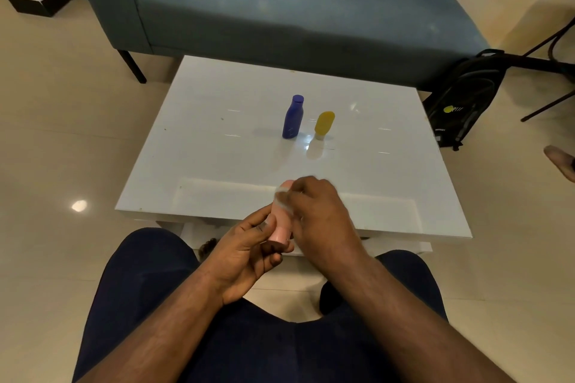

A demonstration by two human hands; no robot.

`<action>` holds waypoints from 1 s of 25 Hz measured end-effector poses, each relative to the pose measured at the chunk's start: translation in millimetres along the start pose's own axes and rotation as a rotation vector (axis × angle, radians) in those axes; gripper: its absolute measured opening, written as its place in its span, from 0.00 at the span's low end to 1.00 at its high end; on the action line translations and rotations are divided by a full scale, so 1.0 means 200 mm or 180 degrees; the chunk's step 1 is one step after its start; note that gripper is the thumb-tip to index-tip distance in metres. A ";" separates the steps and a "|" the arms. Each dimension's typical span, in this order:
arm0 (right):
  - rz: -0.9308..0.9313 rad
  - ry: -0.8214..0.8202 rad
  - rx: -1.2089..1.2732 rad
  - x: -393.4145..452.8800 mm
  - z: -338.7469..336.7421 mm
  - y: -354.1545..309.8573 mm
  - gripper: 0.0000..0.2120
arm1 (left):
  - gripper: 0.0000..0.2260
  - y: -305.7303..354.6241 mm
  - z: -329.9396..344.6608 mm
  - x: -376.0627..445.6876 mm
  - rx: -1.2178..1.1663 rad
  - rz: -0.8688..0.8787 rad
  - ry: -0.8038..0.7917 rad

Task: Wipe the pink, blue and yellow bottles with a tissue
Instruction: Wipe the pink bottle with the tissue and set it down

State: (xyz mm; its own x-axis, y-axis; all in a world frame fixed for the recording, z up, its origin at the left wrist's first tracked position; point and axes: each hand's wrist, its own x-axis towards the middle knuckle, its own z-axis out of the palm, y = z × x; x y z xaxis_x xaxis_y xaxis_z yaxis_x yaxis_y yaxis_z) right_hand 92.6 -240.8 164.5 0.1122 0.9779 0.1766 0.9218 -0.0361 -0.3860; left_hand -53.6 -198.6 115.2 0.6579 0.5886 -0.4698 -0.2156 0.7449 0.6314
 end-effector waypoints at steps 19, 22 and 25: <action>-0.0005 0.0273 0.0479 -0.10 0.02 -0.04 0.14 | 0.18 0.03 0.01 -0.01 -0.0215 0.0049 -0.0121; 0.0212 0.0552 0.0675 -0.03 0.01 0.04 0.12 | 0.19 0.02 0.01 -0.01 -0.0279 -0.0011 -0.0122; 0.0487 0.0838 0.0816 0.01 0.02 0.07 0.11 | 0.20 0.02 0.00 -0.01 -0.0351 -0.0050 -0.0103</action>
State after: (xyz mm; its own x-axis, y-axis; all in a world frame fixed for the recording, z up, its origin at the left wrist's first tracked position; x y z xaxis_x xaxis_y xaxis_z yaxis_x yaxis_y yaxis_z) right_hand 104.3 -238.8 155.3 0.3631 0.8778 0.3126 0.7683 -0.0922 -0.6334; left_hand -55.9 -197.3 118.5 0.6844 0.5675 -0.4578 -0.2820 0.7851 0.5515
